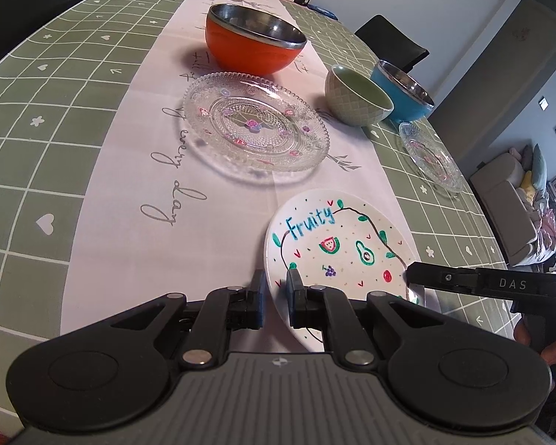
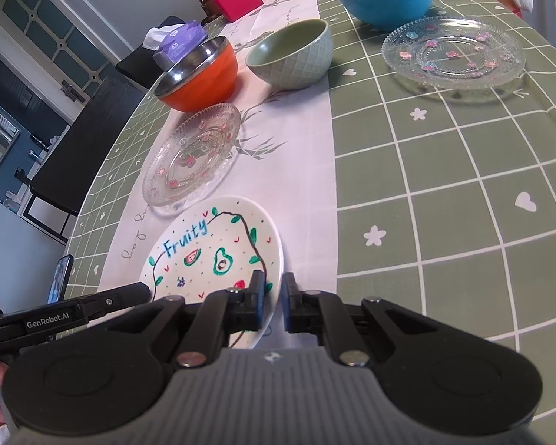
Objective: Organize plates and bowls
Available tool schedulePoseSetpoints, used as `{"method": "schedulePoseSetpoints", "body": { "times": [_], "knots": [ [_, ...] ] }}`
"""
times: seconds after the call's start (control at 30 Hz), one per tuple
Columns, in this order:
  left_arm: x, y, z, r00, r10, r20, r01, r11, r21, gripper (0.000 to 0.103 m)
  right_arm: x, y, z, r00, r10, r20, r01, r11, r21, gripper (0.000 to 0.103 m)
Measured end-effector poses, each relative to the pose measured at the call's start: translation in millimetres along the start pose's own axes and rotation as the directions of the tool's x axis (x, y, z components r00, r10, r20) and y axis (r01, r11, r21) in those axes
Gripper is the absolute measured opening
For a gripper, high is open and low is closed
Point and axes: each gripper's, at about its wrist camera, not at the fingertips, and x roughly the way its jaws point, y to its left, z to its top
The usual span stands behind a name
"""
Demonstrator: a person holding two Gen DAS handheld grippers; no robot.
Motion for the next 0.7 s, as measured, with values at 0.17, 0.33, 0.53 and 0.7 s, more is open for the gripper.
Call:
{"method": "schedulePoseSetpoints", "body": {
  "times": [0.17, 0.33, 0.53, 0.7],
  "knots": [
    [0.4, -2.1, 0.0, 1.0, 0.005, 0.0, -0.005, 1.0, 0.02, 0.014, -0.3, 2.9, -0.6, 1.0, -0.011, 0.004, 0.011, 1.0, -0.019, 0.008],
    [1.7, -2.5, 0.0, 1.0, -0.001, -0.006, 0.001, 1.0, 0.026, 0.015, -0.2, 1.3, -0.4, 1.0, 0.002, 0.001, -0.002, 1.0, -0.001, 0.012],
    [0.6, -2.7, 0.5, 1.0, -0.013, 0.007, 0.013, 0.999, 0.029, 0.026, -3.4, 2.4, 0.5, 1.0, 0.01, 0.021, -0.01, 1.0, -0.001, 0.026],
    [-7.9, -2.7, 5.7, 0.998, 0.008, 0.058, -0.009, 0.999, 0.03, 0.052, -9.6, 6.6, 2.2, 0.997, 0.002, 0.071, 0.0, 0.999, -0.033, 0.036]
  ]
}}
